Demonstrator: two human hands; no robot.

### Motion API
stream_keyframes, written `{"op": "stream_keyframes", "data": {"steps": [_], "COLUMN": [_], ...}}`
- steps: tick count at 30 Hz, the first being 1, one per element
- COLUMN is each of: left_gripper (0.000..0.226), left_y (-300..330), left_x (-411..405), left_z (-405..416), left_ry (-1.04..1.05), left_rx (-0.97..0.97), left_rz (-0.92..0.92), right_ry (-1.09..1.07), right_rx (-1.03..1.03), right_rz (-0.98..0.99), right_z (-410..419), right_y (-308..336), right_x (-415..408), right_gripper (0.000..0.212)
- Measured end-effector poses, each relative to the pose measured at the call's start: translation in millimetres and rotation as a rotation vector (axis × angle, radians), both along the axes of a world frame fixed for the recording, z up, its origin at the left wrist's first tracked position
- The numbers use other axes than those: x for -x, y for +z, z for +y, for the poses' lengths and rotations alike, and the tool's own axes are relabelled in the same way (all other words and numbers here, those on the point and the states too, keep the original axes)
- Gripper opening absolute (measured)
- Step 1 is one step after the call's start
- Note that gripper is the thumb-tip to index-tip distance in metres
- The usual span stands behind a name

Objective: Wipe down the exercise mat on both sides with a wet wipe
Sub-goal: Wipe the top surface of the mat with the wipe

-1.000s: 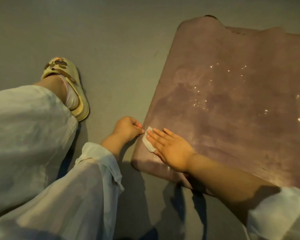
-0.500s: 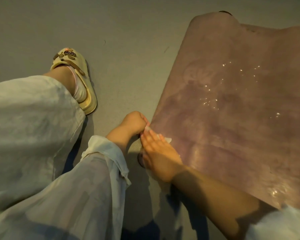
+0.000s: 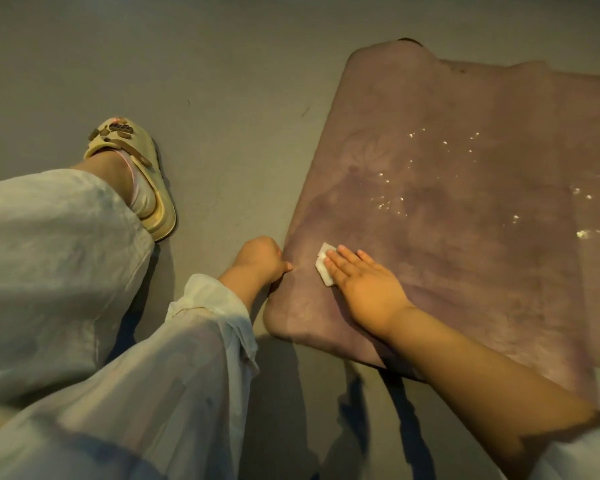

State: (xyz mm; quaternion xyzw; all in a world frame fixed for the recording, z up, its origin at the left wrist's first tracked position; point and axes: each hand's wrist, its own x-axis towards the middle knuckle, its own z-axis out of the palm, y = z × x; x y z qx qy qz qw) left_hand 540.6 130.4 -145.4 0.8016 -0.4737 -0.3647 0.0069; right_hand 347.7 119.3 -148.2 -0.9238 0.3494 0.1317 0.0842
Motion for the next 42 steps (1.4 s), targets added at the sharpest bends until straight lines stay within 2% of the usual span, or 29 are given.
{"op": "stream_keyframes", "data": {"steps": [4,8,11,14,16,19,23,25,27,29,31,37,39,42], "left_gripper": [0.037,0.042,0.039,0.037,0.042,0.044,0.049,0.039,0.032,0.03,0.032,0.038,0.039,0.042], "left_y": [6.0,9.5,5.5,2.8,6.4,15.2,27.3,32.0,30.8,22.6,13.1,1.6,0.1,-3.7], "left_x": [-2.8,-2.9,-11.9,-20.9,-22.3,-14.8,17.1,41.6,67.7,89.7,106.0,145.4,155.8,165.2], "left_z": [7.8,34.2,64.1,84.0,85.5,74.5,55.4,48.8,48.8,51.1,51.8,40.1,37.7,37.8], "left_ry": [-0.005,-0.116,-0.103,-0.018,-0.102,-0.194,-0.105,-0.137,-0.262,-0.397,-0.502,-0.694,-0.713,-0.747], "left_rx": [-0.042,-0.19,-0.305,-0.376,-0.367,-0.219,0.235,0.429,0.526,0.576,0.61,0.588,0.577,0.581], "left_rz": [-0.059,-0.145,-0.125,-0.003,-0.102,-0.226,-0.331,-0.283,-0.179,-0.167,-0.232,-0.312,-0.297,-0.284], "right_ry": [-0.078,-0.117,-0.064,0.02,0.03,0.01,-0.067,-0.132,-0.216,-0.282,-0.392,-0.766,-0.89,-1.278], "right_rx": [0.021,0.001,-0.057,-0.104,-0.093,-0.046,-0.03,-0.017,0.008,0.043,0.086,0.166,0.19,0.253], "right_rz": [-0.03,-0.139,-0.184,-0.176,-0.168,-0.189,-0.235,-0.222,-0.195,-0.149,-0.084,0.174,0.13,-0.189], "right_z": [13.2,50.7,77.2,91.0,89.5,75.8,54.3,49.6,47.5,42.8,35.4,21.2,20.1,19.9], "right_y": [3.7,-3.9,-8.3,-9.4,-10.4,-10.6,-11.6,-14.9,-17.8,-19.4,-16.5,2.7,6.7,9.8], "right_x": [13.9,18.5,15.9,11.8,14.3,30.3,64.3,83.7,101.3,114.5,128.8,200.1,211.4,219.7], "right_gripper": [0.061,0.058,0.059,0.065,0.066,0.067,0.067,0.07,0.07,0.066,0.063,0.057,0.058,0.053]}}
